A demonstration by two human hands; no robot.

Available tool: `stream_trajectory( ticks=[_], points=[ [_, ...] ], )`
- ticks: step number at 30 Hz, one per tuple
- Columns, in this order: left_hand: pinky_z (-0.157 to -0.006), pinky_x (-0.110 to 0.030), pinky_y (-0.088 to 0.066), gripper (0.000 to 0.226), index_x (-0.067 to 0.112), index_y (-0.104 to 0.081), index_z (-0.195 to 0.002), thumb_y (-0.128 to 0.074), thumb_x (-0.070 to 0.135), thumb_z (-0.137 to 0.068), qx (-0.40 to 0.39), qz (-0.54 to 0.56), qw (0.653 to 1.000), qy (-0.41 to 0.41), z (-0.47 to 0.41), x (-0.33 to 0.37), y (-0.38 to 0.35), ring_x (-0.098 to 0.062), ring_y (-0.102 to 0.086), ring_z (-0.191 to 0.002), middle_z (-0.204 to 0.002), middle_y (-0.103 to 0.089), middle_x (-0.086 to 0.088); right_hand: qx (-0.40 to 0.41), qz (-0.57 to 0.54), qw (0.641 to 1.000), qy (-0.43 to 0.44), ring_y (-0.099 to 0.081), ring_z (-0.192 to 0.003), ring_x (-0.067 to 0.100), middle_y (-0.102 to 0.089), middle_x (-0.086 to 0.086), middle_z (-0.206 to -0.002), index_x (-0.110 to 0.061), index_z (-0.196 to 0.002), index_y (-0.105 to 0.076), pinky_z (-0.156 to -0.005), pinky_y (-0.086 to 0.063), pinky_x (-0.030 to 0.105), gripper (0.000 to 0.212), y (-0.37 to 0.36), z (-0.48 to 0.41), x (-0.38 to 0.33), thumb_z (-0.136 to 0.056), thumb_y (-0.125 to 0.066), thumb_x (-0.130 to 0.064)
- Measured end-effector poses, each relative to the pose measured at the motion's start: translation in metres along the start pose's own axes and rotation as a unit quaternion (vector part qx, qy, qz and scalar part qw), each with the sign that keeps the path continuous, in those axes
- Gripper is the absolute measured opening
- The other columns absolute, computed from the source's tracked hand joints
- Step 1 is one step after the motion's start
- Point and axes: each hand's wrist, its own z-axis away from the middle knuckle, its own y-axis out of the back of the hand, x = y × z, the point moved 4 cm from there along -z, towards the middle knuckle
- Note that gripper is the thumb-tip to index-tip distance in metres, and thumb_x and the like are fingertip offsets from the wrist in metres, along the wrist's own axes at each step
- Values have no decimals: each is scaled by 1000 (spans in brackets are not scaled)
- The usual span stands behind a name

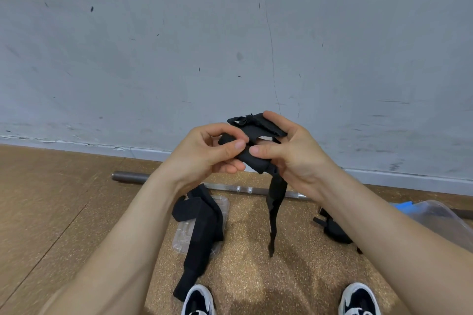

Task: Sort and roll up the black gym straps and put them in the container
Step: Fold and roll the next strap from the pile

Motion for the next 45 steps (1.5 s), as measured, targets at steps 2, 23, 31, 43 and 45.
stream_trajectory(
  ticks=[2, 23, 31, 43, 45],
  points=[
    [-63, -23, -60, 30, 11, -67, -100, -72, 3, -72, -52, 42, 998, 7, 4, 2, 4, -21, -73, -68, -75, -72, -17, -9, -29, 999, -19, -72, -100, 23, -63, 13, -130, -11, -148, -40, -74, -60, 30, 84, 2, -1, -2, -75, -66, 21],
    [-57, -23, -54, 15, 17, -60, -85, -70, 5, -86, 76, -23, 997, -24, -4, -4, 5, -20, -63, -55, -69, -68, -14, 24, -63, 998, 20, -69, -109, 22, -62, 9, -133, -15, -150, -39, -80, -60, 35, 81, 0, 0, 2, -80, -66, 16],
    [-47, -18, -49, 6, 14, -69, -78, -74, 11, -81, 77, -51, 996, -14, -2, -1, 1, -13, -57, -45, -59, -64, -8, 24, -51, 998, 2, -72, -80, 13, -54, 13, -142, -17, -151, -38, -58, -57, 24, 87, -2, 0, 6, -76, -69, 17],
    [-42, -17, -46, 22, 8, -68, -85, -74, 28, -77, 78, -83, 993, 5, 0, 0, 3, -10, -55, -41, -53, -63, -7, -34, -28, 998, -52, -68, -110, 35, -63, 17, -130, -14, -147, -43, -90, -58, 45, 98, -5, -2, 10, -59, -80, 7],
    [-48, -17, -51, 28, 9, -71, -89, -77, 27, -69, 27, -27, 999, 13, 2, 0, 6, -12, -63, -48, -60, -67, -11, -47, -28, 997, -51, -69, -106, 34, -65, 18, -126, -8, -143, -48, -85, -60, 41, 86, -5, -3, 7, -65, -77, 11]
  ],
)
